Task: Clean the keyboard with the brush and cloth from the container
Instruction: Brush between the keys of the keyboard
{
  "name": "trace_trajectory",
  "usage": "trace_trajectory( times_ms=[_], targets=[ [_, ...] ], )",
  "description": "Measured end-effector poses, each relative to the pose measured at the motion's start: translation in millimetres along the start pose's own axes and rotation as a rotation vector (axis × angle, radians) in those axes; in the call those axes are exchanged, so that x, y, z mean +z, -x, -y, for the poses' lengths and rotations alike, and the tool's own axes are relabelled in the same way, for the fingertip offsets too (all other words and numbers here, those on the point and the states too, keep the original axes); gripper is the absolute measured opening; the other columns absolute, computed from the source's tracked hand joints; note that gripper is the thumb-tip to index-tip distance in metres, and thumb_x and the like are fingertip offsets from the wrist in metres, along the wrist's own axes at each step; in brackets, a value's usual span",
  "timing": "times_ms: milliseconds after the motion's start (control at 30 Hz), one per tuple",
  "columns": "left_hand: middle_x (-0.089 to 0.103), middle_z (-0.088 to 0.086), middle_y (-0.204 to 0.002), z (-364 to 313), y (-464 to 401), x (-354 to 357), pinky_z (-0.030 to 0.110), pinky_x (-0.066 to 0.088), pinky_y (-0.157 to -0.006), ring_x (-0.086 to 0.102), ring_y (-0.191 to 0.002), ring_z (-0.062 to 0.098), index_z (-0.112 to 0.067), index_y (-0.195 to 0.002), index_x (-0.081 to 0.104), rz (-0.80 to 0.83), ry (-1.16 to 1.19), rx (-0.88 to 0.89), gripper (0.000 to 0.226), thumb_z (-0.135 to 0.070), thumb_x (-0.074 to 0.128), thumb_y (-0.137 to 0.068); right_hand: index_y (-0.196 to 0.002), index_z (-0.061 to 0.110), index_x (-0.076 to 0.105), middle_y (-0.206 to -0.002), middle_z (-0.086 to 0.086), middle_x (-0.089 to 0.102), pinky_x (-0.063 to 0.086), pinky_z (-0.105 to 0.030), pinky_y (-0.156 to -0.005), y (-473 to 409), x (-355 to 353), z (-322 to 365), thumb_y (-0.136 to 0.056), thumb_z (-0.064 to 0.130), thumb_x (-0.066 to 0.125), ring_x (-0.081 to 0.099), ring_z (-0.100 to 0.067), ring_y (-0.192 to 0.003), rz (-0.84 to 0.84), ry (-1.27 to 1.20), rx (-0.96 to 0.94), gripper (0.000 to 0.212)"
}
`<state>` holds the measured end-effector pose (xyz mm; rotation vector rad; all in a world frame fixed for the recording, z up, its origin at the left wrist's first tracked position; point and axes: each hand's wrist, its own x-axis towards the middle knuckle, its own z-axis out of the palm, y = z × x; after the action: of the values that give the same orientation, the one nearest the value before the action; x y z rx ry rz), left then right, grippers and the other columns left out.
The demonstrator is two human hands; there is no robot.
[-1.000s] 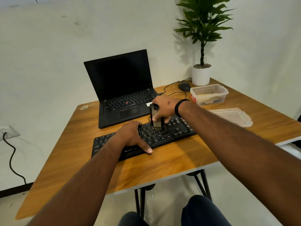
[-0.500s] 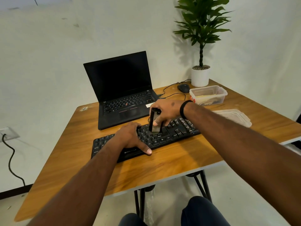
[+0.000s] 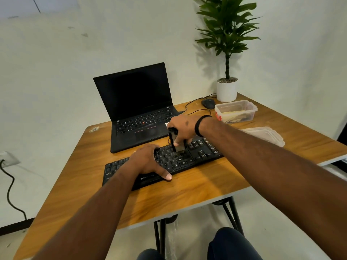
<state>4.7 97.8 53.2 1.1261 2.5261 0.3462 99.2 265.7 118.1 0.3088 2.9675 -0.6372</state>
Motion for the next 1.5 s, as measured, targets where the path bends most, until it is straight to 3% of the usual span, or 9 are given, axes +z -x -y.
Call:
trace_trajectory(
  times_ms=[200, 400, 567, 667, 800, 1000, 1233, 1333, 1500],
  targets=[
    [0.043, 0.001, -0.150, 0.0, -2.6, 1.0, 0.044, 0.039, -0.112, 0.042, -0.135, 0.024, -0.022, -0.152, 0.036, 0.008, 0.012, -0.014, 0.132, -0.053, 0.098, -0.039, -0.090, 0.022, 0.052, -0.092, 0.002, 0.058, 0.036, -0.020, -0.057, -16.8, 31.8, 2.2, -0.085, 0.023, 0.076, 0.056, -0.016, -0.084, -0.199, 0.045, -0.100, 0.025],
    [0.043, 0.001, -0.149, 1.7, -4.3, 2.3, 0.042, 0.039, -0.112, 0.042, -0.135, 0.024, -0.021, -0.151, 0.037, -0.007, 0.003, -0.004, 0.132, -0.056, 0.097, -0.039, -0.101, 0.012, 0.057, -0.098, -0.006, 0.063, 0.057, -0.023, -0.055, -2.9, 8.1, -3.3, -0.084, 0.015, 0.077, 0.068, -0.020, -0.079, -0.014, -0.112, -0.056, 0.026],
    [0.044, 0.000, -0.146, 2.7, -5.0, 3.3, 0.041, 0.039, -0.112, 0.043, -0.134, 0.024, -0.020, -0.151, 0.037, -0.012, 0.003, -0.002, 0.131, -0.056, 0.097, -0.040, -0.092, 0.019, 0.053, -0.096, 0.000, 0.063, 0.055, -0.030, -0.066, -3.3, 18.6, -2.8, -0.086, 0.022, 0.076, 0.062, -0.016, -0.081, -0.158, 0.039, -0.062, 0.023],
    [0.047, -0.004, -0.133, 1.8, -3.7, 3.7, 0.036, 0.041, -0.105, 0.045, -0.131, 0.023, -0.020, -0.145, 0.043, -0.016, 0.005, 0.003, 0.120, -0.053, 0.097, -0.043, -0.092, 0.015, 0.056, -0.093, -0.002, 0.062, 0.050, -0.022, -0.055, 1.4, 22.0, 1.9, -0.086, 0.020, 0.076, 0.065, -0.014, -0.075, -0.045, -0.052, -0.112, 0.022],
    [0.042, 0.001, -0.149, 1.5, -3.8, 3.6, 0.041, 0.037, -0.113, 0.040, -0.136, 0.024, -0.020, -0.151, 0.036, -0.016, 0.001, 0.004, 0.128, -0.055, 0.096, -0.043, -0.109, 0.008, 0.058, -0.102, -0.009, 0.065, 0.059, -0.024, -0.061, 14.5, 4.5, -5.5, -0.085, 0.018, 0.076, 0.072, -0.021, -0.078, 0.068, -0.132, -0.029, 0.032],
    [0.043, 0.001, -0.149, 2.5, -5.2, 3.2, 0.044, 0.039, -0.113, 0.042, -0.135, 0.025, -0.020, -0.150, 0.038, -0.001, 0.004, 0.000, 0.130, -0.056, 0.097, -0.039, -0.103, 0.010, 0.058, -0.100, -0.006, 0.064, 0.059, -0.031, -0.066, 6.2, 20.6, -2.9, -0.087, 0.024, 0.074, 0.067, -0.021, -0.085, -0.179, 0.008, -0.028, 0.027],
    [0.047, -0.001, -0.144, 3.9, -4.2, 2.6, 0.046, 0.041, -0.111, 0.044, -0.132, 0.024, -0.024, -0.145, 0.044, -0.009, 0.002, 0.012, 0.136, -0.070, 0.090, -0.026, -0.104, 0.010, 0.059, -0.098, -0.009, 0.069, 0.062, -0.030, -0.062, 15.8, 8.0, 0.5, -0.084, 0.019, 0.078, 0.074, -0.023, -0.078, 0.124, -0.108, -0.039, 0.029],
    [0.042, 0.000, -0.149, 4.6, -4.9, 3.5, 0.044, 0.037, -0.114, 0.040, -0.136, 0.024, -0.021, -0.150, 0.038, -0.017, 0.002, -0.001, 0.132, -0.060, 0.095, -0.038, -0.106, 0.011, 0.058, -0.097, -0.008, 0.068, 0.062, -0.031, -0.063, 16.4, 3.3, -0.3, -0.084, 0.022, 0.078, 0.074, -0.024, -0.074, 0.089, -0.029, 0.017, 0.031],
    [0.043, 0.001, -0.149, 6.1, -6.5, 3.9, 0.042, 0.039, -0.111, 0.041, -0.136, 0.025, -0.021, -0.150, 0.038, -0.011, 0.001, -0.007, 0.132, -0.059, 0.096, -0.037, -0.101, 0.010, 0.057, -0.093, -0.008, 0.066, 0.055, -0.022, -0.053, 7.5, 24.0, 9.2, -0.086, 0.019, 0.076, 0.070, -0.017, -0.071, 0.013, -0.183, -0.054, 0.026]
  ],
)
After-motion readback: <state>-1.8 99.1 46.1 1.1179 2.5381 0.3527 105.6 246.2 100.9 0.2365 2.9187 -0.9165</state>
